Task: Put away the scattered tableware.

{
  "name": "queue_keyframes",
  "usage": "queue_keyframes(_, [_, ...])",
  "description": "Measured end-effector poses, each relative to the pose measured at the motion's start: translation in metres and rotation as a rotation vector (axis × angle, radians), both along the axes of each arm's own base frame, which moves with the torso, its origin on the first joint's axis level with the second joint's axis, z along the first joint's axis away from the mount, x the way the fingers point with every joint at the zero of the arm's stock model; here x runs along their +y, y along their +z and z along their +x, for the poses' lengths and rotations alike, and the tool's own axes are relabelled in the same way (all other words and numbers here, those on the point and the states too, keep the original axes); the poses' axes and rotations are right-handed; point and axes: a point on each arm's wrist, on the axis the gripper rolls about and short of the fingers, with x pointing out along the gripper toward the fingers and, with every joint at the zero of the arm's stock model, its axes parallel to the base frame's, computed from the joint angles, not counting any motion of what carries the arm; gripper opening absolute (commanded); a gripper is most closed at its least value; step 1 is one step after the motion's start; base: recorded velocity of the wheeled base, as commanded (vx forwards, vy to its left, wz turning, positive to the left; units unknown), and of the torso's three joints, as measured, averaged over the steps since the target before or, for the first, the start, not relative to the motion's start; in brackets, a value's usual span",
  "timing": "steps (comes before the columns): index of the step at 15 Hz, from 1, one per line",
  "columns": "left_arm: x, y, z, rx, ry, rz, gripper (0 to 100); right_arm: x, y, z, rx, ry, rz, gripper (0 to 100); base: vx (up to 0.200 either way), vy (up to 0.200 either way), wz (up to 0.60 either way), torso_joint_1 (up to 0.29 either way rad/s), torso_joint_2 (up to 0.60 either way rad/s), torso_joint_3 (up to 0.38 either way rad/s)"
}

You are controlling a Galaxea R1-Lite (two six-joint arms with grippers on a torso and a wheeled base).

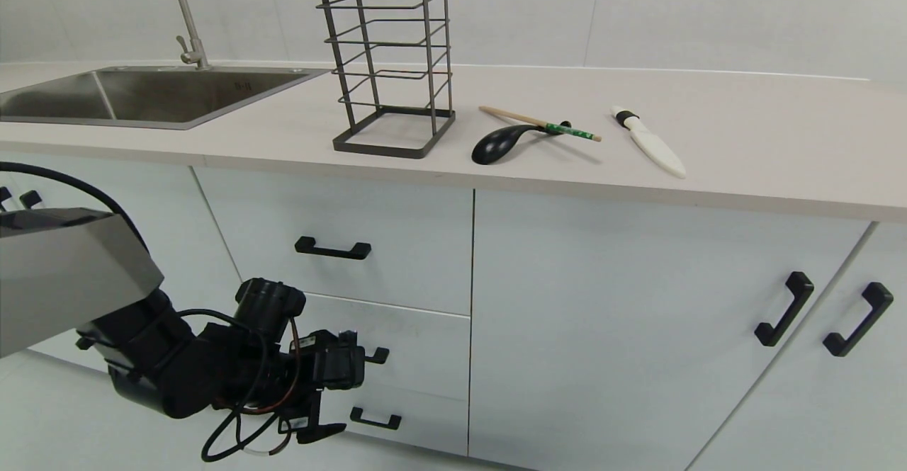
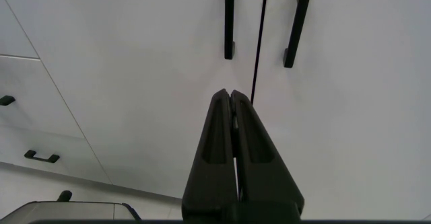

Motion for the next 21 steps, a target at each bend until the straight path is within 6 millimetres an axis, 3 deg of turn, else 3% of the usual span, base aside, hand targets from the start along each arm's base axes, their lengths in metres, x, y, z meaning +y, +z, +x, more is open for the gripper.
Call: queue_keyframes(21, [-0.007,-0.031,0.026,-0.046,0.01,0.009,100,0.0,0.0,0.0,0.0,0.0,0.0,0,0.0,0.0,0.0,0.0,0.0,0.0])
